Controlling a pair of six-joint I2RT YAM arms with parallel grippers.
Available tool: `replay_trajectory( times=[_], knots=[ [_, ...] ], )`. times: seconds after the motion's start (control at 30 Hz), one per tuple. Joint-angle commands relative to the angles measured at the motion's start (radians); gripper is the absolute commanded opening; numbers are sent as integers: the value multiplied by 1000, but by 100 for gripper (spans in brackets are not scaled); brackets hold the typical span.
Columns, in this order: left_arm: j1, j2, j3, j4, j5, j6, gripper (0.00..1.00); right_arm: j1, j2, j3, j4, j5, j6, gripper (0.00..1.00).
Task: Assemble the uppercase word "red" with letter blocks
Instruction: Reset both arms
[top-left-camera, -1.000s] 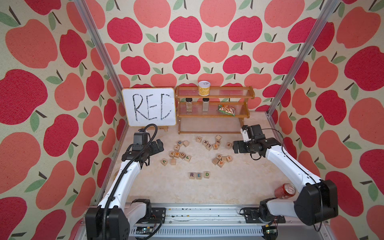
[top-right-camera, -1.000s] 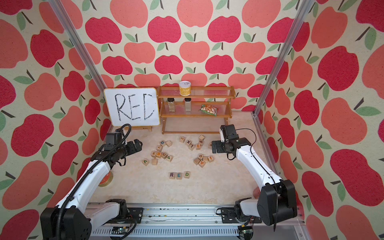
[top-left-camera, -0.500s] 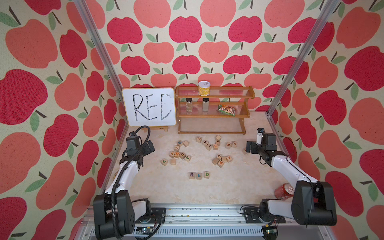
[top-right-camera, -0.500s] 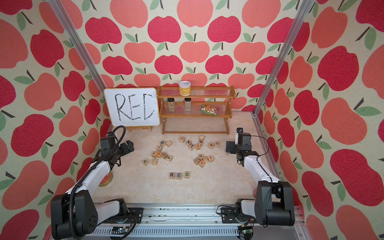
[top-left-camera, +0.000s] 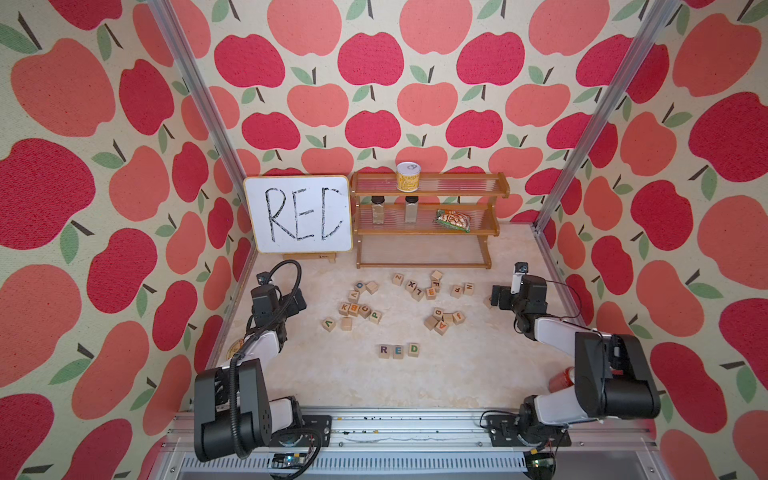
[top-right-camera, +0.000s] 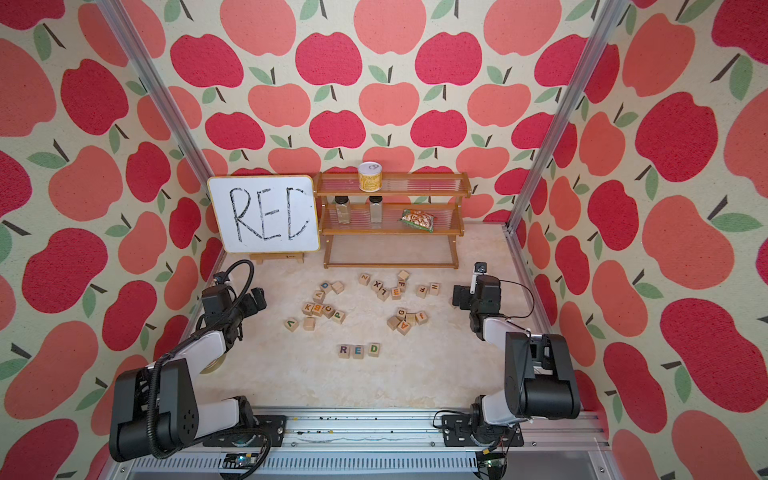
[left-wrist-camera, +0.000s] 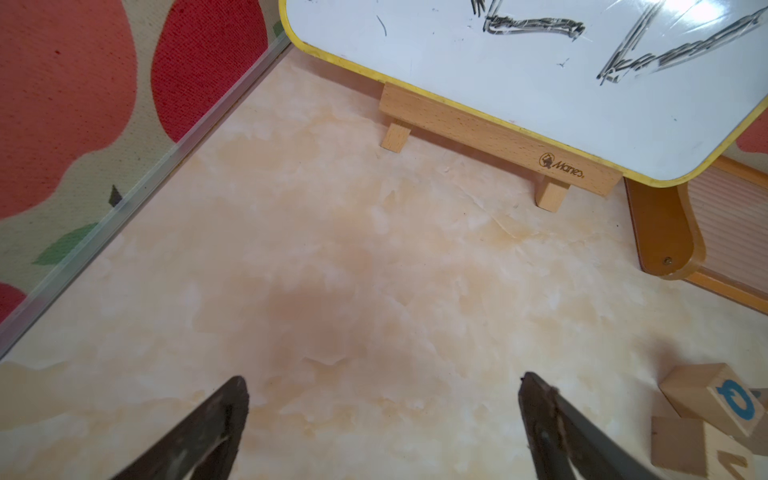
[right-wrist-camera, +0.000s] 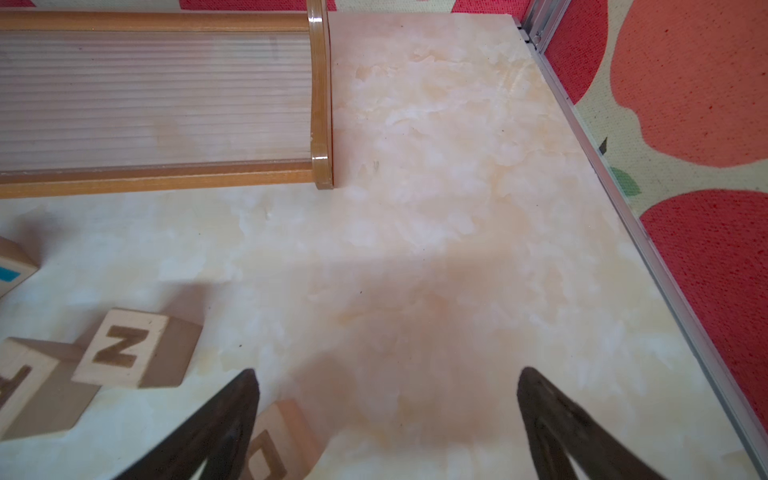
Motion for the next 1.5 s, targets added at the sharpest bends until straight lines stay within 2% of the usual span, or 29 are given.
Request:
replay_trajectory(
  times=[0.0, 0.1, 0.17, 0.3, 0.4, 0.47, 1.47],
  knots=[
    [12, 64, -17, 190, 37, 27, 99, -3, 20, -28, 157, 16, -28, 99],
    [11, 119, 11, 219, 59, 35, 99, 2, 29, -58, 220, -11, -43, 99],
    [8, 155, -12, 311, 77, 33, 99, 9, 34, -110, 317, -5, -49, 99],
    [-36, 163, -23, 333, 95, 96, 99, 20, 106, -187, 545, -25, -82, 99],
    [-96, 236, -42, 427, 67, 164, 99, 26, 68, -152, 418, -11, -72, 99],
    [-118, 243, -42, 432, 12, 165, 99, 27, 83, -162, 463, -12, -81, 99],
    [-123, 246, -42, 438, -5, 166, 99, 28, 75, -156, 436, -9, -74, 99]
  ],
)
